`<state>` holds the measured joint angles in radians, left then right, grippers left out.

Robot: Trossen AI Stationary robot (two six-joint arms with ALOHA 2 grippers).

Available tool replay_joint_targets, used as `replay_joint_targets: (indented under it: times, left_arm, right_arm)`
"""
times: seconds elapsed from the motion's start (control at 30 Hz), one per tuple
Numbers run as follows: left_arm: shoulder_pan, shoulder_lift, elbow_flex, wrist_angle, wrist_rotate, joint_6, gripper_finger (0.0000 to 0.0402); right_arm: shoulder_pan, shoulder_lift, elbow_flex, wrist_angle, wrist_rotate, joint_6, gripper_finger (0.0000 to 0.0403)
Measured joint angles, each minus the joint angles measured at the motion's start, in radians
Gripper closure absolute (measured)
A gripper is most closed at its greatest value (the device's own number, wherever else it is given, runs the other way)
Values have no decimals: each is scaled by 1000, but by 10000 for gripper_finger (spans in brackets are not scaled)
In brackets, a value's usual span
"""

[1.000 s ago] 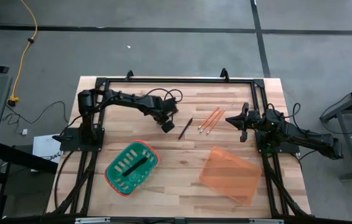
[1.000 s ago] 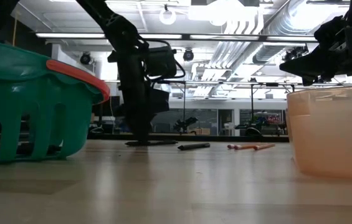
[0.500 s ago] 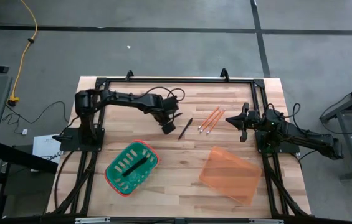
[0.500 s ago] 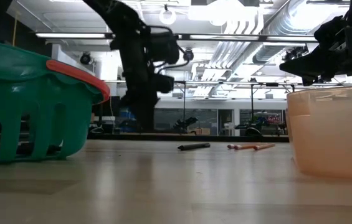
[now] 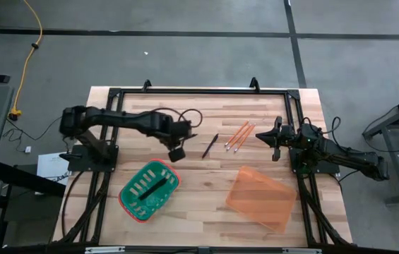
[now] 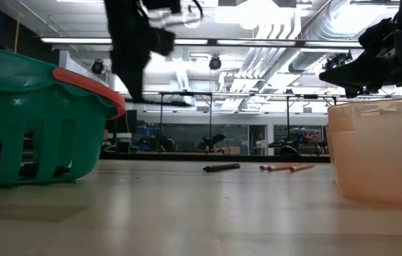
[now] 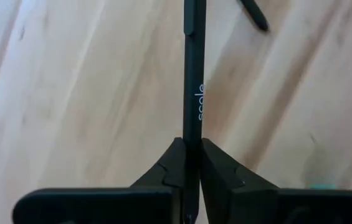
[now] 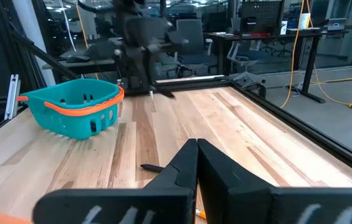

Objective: Sort pens & pencils
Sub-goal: Put the top black ballpen into the blue bin

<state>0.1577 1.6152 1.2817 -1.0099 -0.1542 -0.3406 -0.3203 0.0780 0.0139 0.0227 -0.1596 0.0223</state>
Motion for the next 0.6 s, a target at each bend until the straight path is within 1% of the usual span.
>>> replay_joint_targets:
  times: [0.17, 0.27, 0.43, 0.6]
  left_arm:
    - [-100, -90, 0, -97, -47, -119, 387]
    - [-185, -126, 1, -165, -93, -207, 387]
    - [-343, -158, 0, -284, -159, -383, 385]
    - [-507, -161, 0, -320, -171, -562, 384]
  right_arm:
    - [0, 1, 0, 0, 0, 0, 402]
    - [0, 0, 0, 0, 0, 0, 402]
    - [0, 0, 0, 0, 0, 0, 402]
    - [0, 0, 0, 0, 0, 0, 402]
